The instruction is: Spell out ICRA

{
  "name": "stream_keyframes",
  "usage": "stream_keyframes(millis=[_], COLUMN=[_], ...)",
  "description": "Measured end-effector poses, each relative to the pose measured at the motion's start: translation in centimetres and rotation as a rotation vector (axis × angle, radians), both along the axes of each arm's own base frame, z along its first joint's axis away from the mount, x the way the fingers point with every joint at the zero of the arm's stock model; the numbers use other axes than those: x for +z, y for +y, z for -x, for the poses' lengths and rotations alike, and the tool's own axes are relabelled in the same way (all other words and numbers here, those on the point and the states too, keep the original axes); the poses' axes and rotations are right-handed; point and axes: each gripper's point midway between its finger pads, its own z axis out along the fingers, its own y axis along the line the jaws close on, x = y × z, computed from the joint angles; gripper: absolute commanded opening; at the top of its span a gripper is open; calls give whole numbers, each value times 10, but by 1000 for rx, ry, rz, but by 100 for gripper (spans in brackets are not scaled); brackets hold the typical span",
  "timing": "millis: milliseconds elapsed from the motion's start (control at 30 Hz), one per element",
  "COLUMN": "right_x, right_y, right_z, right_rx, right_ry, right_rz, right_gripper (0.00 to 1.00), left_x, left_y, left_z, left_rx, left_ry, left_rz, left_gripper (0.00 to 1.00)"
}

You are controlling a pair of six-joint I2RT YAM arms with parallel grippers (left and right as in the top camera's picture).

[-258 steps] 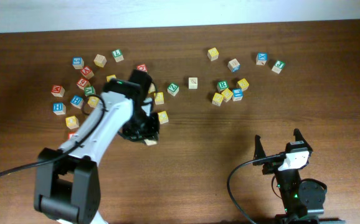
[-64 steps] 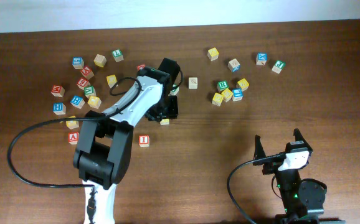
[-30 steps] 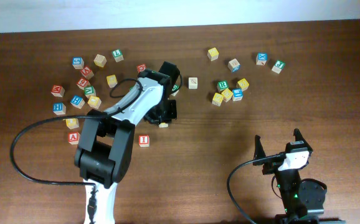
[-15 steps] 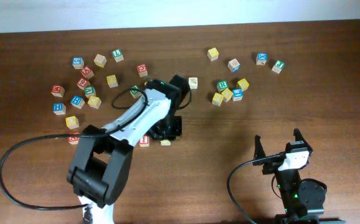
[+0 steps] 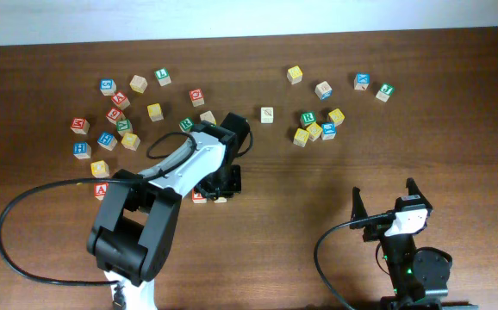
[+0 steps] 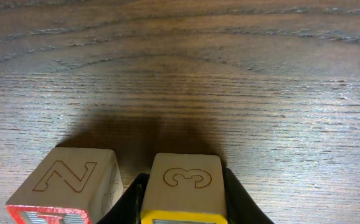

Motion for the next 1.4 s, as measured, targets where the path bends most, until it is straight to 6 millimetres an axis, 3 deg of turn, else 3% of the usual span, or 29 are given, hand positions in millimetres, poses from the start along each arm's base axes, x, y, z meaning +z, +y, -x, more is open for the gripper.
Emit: stream_keyframes(millis=[100,467,700,833,933,967,1033,1067,1167,1267,1333,1400], right_x=[0,0,0,0,0,0,0,0,0,0,0,0], right_y=[0,0,0,0,0,0,0,0,0,0,0,0], right_z=[0,0,0,0,0,0,0,0,0,0,0,0], right_rx=[0,0,0,0,0,0,0,0,0,0,0,0], right_ry=[0,0,0,0,0,0,0,0,0,0,0,0], right_rz=[0,0,0,0,0,0,0,0,0,0,0,0], right_gripper=[98,98,98,98,98,98,98,98,98,98,98,98], left_x=[-1,2,43,89,145,153,157,157,158,158,159,158], left_y=[1,0,-15,-14,15,28,55,60,128,178,190,183], left_z=[1,-1,-29,-58,-100,-109,-119,-120,-134,-135,-139,-144], left_rx=[-5,-11,-11,26,126,162,222,237,398,556,617,613], left_ry=[2,0,-62,-128,-244,-269,-287,-287,-310,-317,-337,-350], left_rz=[-1,1,33,66,110,114,109,108,88,74,81,92], left_gripper=[37,44,44,46,71,80,90,100,99,97,96,97])
